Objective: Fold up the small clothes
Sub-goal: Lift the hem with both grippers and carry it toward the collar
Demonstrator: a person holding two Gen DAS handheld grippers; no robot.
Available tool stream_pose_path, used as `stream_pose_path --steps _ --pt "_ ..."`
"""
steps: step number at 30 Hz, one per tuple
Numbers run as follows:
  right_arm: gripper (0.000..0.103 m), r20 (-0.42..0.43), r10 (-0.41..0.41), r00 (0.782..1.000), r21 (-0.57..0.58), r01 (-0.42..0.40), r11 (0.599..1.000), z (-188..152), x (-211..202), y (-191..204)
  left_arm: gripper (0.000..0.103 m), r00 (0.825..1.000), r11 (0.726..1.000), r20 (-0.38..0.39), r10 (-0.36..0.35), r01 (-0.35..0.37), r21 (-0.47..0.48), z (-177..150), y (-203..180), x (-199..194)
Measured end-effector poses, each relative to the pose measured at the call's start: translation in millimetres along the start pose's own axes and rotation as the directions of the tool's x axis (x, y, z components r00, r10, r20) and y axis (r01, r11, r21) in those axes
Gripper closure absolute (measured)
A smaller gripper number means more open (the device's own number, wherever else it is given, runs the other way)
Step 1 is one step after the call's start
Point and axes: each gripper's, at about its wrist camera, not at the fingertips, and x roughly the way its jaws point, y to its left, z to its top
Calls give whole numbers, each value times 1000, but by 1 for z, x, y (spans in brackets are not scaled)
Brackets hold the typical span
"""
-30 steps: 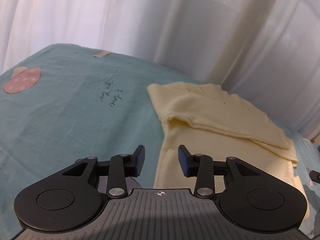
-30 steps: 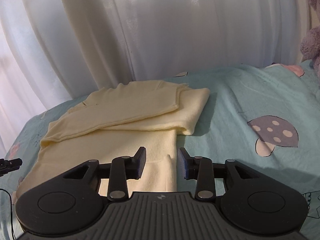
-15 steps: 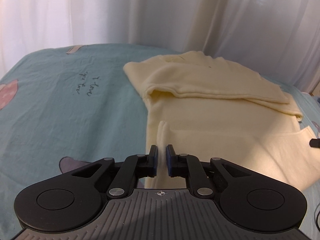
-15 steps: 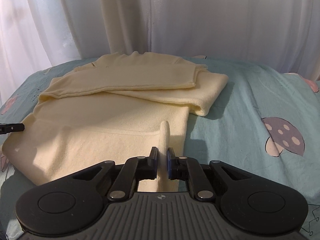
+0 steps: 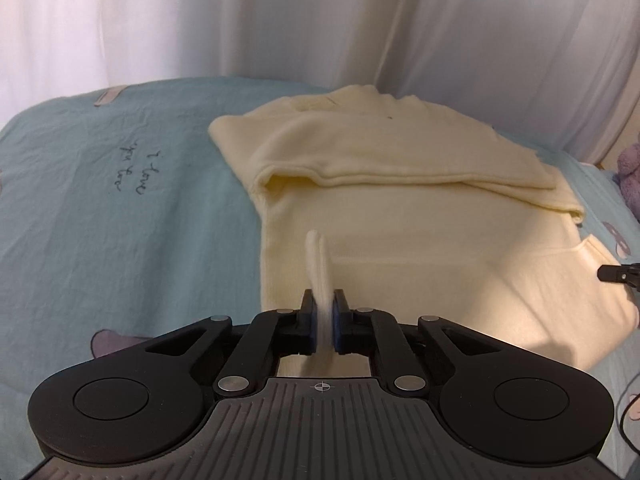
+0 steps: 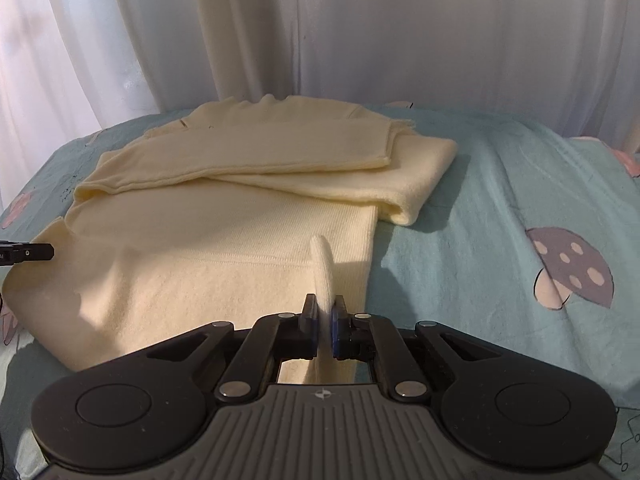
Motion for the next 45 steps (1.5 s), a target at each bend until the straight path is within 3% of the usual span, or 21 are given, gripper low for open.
stream_pose_path --steps 5,8,11,14,16,18,20,21,22,24,28,33,39,45 --pt "98 131 -36 991 20 34 999 49 4 -5 93 987 998 154 -41 47 -37 50 8 -22" --pt "98 162 -60 985 37 55 998 71 25 -8 93 978 998 206 4 8 -58 79 13 -8" --pt "97 116 -66 991 60 59 996 82 58 -16 93 985 998 172 29 -18 -63 95 15 28" --pt "91 9 -66 998 71 65 995 81 90 -25 91 997 997 75 22 -16 -80 94 19 69" --pt "87 -20 -41 999 76 42 996 76 96 -28 84 999 997 33 30 -28 -78 87 18 80" --pt "89 -11 -35 999 50 35 998 71 95 -26 75 998 999 59 19 -17 -29 79 15 78" --pt "97 -6 -47 999 10 47 999 70 93 -20 78 998 999 54 30 -31 19 76 12 79" --pt "97 -3 -56 998 -10 56 998 70 91 -16 90 998 998 44 42 -44 39 76 10 80" --pt "98 9 -72 997 -43 72 996 72 88 -10 93 998 997 34 55 -57 51 77 8 79" --pt "98 48 -86 995 -95 90 991 79 76 -1 94 997 996 57 43 -47 74 83 4 66" --pt "98 139 -125 982 -104 140 985 117 71 8 93 985 992 174 15 -37 122 114 -5 33" --pt "98 236 -259 937 -90 286 954 161 107 12 93 957 990 263 123 -138 37 168 0 62" --pt "98 199 -302 932 -56 319 946 171 153 13 93 962 976 171 211 -197 -97 188 8 131" --pt "98 180 -326 928 -53 340 939 161 172 12 93 951 962 155 269 -259 -80 177 2 157"
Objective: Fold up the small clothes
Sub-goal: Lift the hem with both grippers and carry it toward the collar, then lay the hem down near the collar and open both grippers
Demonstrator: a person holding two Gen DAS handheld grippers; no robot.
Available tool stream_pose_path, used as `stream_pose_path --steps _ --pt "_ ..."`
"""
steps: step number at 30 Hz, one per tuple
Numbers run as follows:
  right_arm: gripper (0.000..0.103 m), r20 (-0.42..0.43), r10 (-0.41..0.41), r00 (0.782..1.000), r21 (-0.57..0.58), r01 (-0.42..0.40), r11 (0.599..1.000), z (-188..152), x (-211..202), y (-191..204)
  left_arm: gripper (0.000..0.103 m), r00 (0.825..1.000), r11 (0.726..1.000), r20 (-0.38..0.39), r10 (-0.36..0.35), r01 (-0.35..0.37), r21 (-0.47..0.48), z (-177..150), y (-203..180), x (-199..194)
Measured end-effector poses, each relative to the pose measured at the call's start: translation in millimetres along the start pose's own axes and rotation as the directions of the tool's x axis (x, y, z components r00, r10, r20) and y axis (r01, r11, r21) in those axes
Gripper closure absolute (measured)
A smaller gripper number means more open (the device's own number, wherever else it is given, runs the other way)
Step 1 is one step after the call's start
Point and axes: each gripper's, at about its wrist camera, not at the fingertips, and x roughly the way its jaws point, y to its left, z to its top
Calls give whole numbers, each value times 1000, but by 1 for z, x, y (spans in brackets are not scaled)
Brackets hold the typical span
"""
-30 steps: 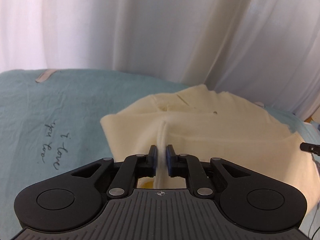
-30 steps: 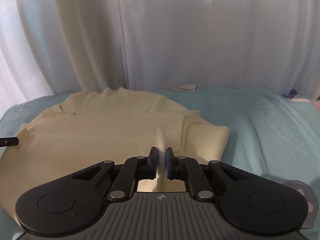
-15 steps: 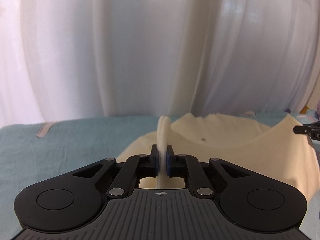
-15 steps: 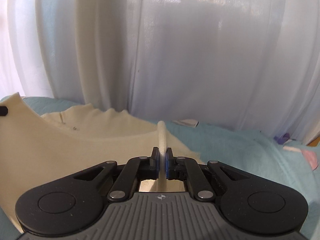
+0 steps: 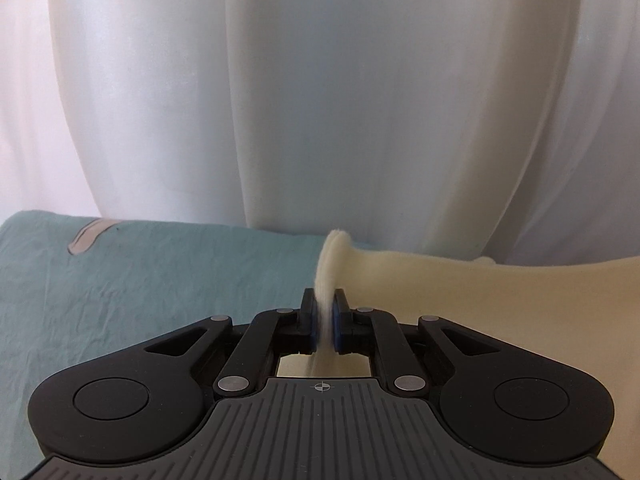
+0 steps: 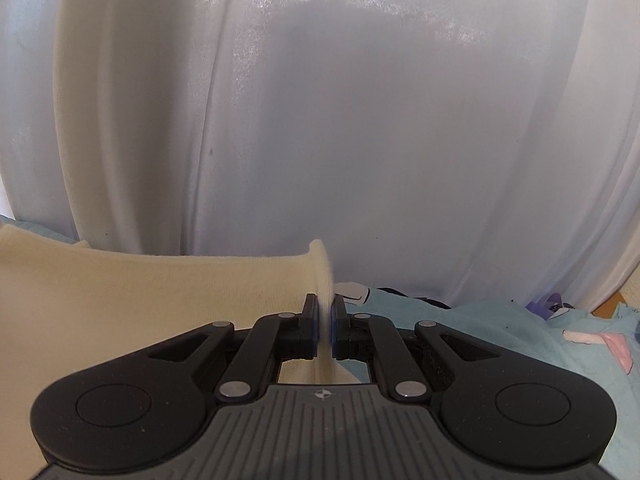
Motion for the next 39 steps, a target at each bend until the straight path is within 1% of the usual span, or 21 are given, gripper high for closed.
stream_pose_path --steps 3,8,13,18,21,23,25,26,27,28,29,30,31,32,33,34,35,36,37,38,39 --pt "98 -15 -10 1000 -6 10 1000 -1 9 3 93 1000 1000 -5 6 -6 21 -1 -7 5" --pt "98 -36 -35 999 -13 35 999 -9 22 7 93 1000 1000 -7 17 -16 16 -3 -13 15" --pt "97 -47 -63 997 -16 62 998 -19 32 10 91 999 999 -8 34 -34 31 -7 -8 24" --pt "97 -28 -87 996 -11 86 996 -23 37 11 84 998 994 33 62 -65 84 -16 -18 27" --pt "97 -37 -85 996 25 86 996 -24 41 5 81 995 992 61 77 -82 96 -22 -21 30" --pt "96 -43 -76 996 55 78 995 -24 42 -1 80 995 992 62 80 -86 92 -22 -21 31" --pt "94 -47 -74 996 80 77 994 -25 42 -5 72 995 993 60 82 -87 76 -21 -18 32" --pt "88 -48 -73 996 89 77 993 -25 41 -7 70 995 994 58 83 -87 61 -21 -16 32" --pt "83 -49 -78 996 98 83 992 -25 41 -8 63 995 995 56 84 -86 41 -21 -12 31" --pt "79 -51 -88 995 110 93 990 -25 41 -10 54 995 996 54 85 -86 19 -20 -8 31" --pt "68 -55 -103 993 127 109 986 -25 41 -13 47 995 996 47 90 -90 -10 -20 -3 33" --pt "57 -62 -123 991 150 131 980 -25 40 -17 30 994 993 33 105 -103 -56 -20 5 36" --pt "53 -70 -143 987 178 153 972 -26 36 -21 18 993 989 15 114 -112 -102 -19 13 38" --pt "54 -73 -157 985 203 169 964 -27 28 -25 16 995 984 -1 102 -101 -147 -18 21 37" --pt "57 -70 -174 982 218 185 958 -28 17 -29 17 997 982 -10 80 -80 -172 -18 29 34" --pt "57 -57 -167 984 233 176 956 -32 1 -35 19 996 978 -15 84 -86 -191 -18 38 26" --pt "57 -37 -123 992 264 129 956 -38 -17 -43 20 992 974 -12 123 -123 -193 -20 45 17" --pt "57 -20 -57 998 303 60 951 -47 -36 -50 26 987 969 -11 159 -158 -190 -23 52 6" --pt "57 -1 14 1000 337 -12 941 -58 -56 -56 28 985 966 -7 172 -170 -193 -28 62 -9" --pt "57 14 81 997 358 -80 930 -70 -74 -61 28 990 970 7 138 -134 -203 -34 71 -25" --pt "56 18 129 991 365 -127 922 -82 -89 -63 28 996 972 20 90 -83 -218 -42 79 -40"
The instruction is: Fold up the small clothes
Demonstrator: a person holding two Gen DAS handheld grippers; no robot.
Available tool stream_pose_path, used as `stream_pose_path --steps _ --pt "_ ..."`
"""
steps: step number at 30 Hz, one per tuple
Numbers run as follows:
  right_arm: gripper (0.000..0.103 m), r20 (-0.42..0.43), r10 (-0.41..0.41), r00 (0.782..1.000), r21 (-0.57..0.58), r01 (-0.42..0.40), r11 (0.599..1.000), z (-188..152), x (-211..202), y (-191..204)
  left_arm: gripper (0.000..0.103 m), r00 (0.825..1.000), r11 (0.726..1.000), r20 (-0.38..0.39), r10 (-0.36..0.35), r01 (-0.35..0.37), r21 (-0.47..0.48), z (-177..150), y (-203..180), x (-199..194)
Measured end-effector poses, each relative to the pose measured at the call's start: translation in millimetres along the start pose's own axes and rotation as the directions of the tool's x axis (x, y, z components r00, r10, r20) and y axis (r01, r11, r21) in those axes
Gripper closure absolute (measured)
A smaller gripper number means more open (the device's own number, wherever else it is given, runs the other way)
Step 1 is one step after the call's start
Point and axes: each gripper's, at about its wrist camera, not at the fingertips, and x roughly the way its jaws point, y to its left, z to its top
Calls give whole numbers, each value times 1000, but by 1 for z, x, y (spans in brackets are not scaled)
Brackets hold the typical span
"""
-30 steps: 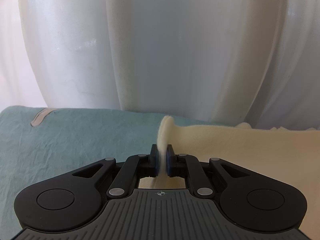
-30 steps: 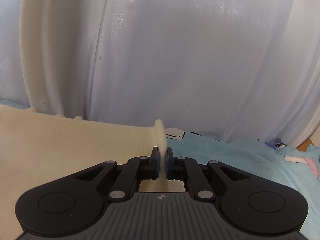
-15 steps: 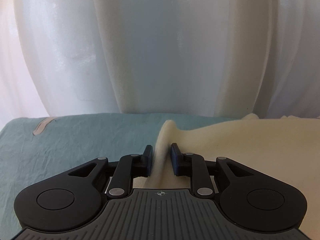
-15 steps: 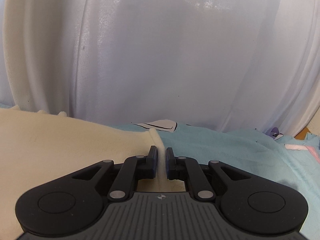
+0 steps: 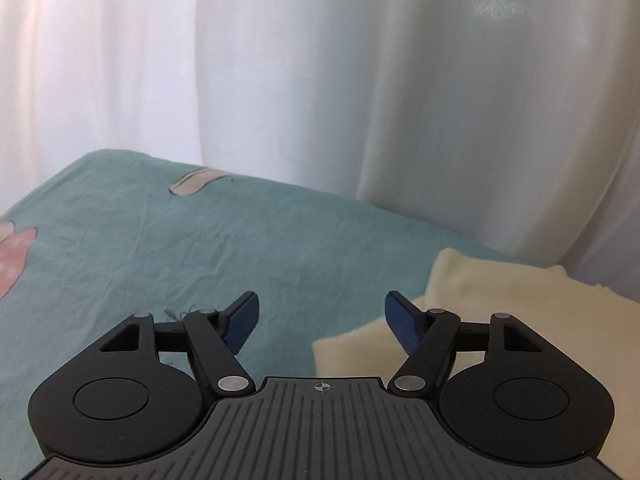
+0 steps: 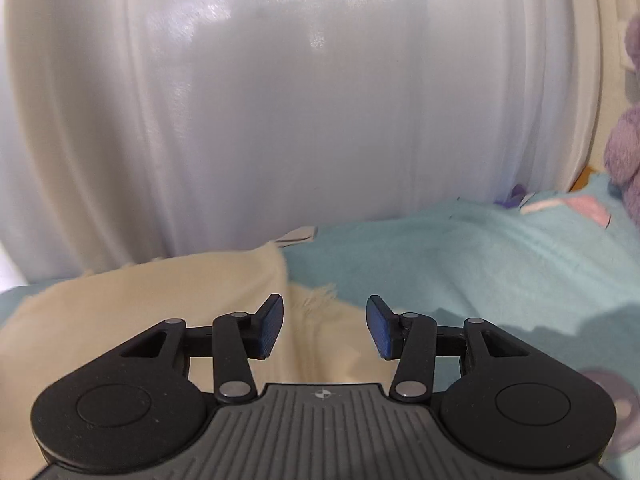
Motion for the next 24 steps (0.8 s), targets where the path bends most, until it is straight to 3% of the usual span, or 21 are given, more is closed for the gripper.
stream_pose_path --steps 3,7,8,9,12,16,22,24 --pt "56 -45 49 998 38 -48 998 -31 -31 -12 26 993 994 -39 -112 112 -14 -21 17 -32" --pt "57 -103 68 992 118 -55 991 -49 -35 -25 28 969 978 -133 -206 201 -51 -52 22 -51" --pt "64 -113 74 991 122 -60 991 -50 -34 -25 29 967 977 -143 -210 203 -61 -58 23 -53" --pt "77 -118 87 989 117 -73 990 -49 -32 -25 31 968 979 -148 -203 196 -62 -63 25 -54" --pt "85 -128 74 989 65 -66 996 -52 -28 -17 37 974 983 -135 -180 174 -56 -68 24 -62" --pt "94 -128 60 990 41 -55 998 -53 -30 -13 60 957 972 -173 -233 222 -82 -64 21 -59" --pt "98 -104 -27 994 -22 25 999 -45 -32 -8 82 943 961 -202 -266 244 -130 -59 21 -55" --pt "98 -94 -33 995 -32 30 999 -45 -33 -7 84 939 955 -196 -283 257 -148 -59 23 -59"
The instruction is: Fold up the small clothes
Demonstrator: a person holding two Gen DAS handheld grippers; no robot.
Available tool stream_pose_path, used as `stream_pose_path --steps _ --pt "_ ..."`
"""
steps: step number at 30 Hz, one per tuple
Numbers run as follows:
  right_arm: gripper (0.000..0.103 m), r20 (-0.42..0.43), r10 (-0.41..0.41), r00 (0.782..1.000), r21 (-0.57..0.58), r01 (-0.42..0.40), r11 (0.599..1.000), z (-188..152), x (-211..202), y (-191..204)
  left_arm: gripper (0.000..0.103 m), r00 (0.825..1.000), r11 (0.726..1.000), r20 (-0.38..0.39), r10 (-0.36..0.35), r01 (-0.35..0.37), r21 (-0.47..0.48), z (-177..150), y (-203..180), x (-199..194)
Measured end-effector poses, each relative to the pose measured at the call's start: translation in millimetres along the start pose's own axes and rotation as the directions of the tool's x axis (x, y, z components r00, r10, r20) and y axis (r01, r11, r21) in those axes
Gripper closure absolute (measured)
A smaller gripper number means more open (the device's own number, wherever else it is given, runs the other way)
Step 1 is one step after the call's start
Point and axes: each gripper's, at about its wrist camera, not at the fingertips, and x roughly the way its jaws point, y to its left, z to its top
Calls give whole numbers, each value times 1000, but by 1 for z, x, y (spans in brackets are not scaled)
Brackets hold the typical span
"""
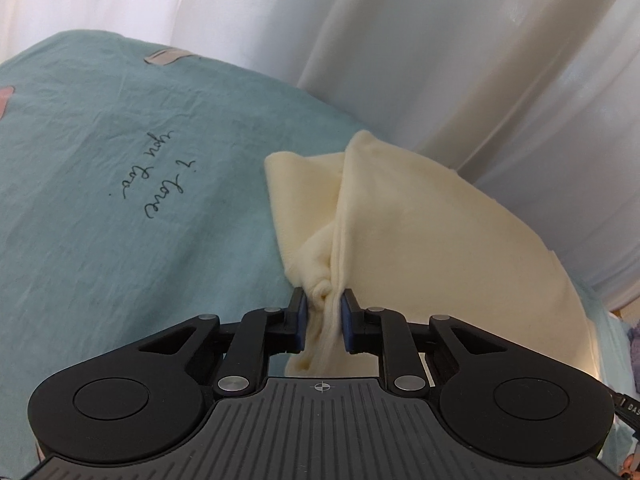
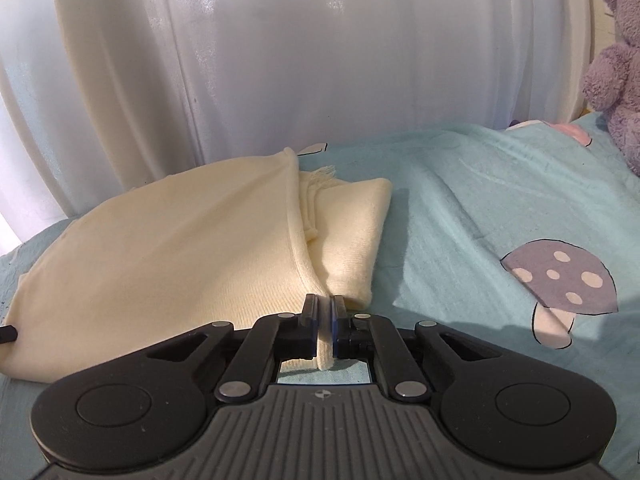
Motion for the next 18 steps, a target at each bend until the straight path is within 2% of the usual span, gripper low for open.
stream_pose_path --steps 2,5,6,7,8,12,14,15,18 --pt "98 2 -3 1000 1 3 1000 1 0 -1 85 999 1000 12 -30 30 -4 0 1 -7" --pt "98 9 -7 1000 21 7 1000 4 -2 -5 86 995 993 8 -100 101 -61 2 7 -16" --pt "103 23 -36 999 13 36 999 6 -4 -6 86 993 991 5 -114 114 -75 4 9 -18" --pt "103 39 -89 995 -8 89 996 8 -4 -6 86 994 992 2 -110 110 -68 4 9 -20" --pt "103 41 -109 993 -9 109 994 10 -4 -10 86 996 995 -1 -93 93 -43 3 7 -22" --pt "103 5 -46 999 54 46 997 15 -8 -29 89 999 999 -32 -33 34 32 -3 3 -22" --pt "102 7 -32 999 48 31 998 12 -13 -26 75 999 1000 -43 -13 13 17 -4 10 -19" --pt "102 18 -21 1000 44 20 999 12 -15 -22 63 999 1000 -36 -18 17 -24 -3 16 -18" --pt "102 46 35 998 39 -36 999 12 -20 -7 60 995 986 -21 -97 93 -139 3 31 -18"
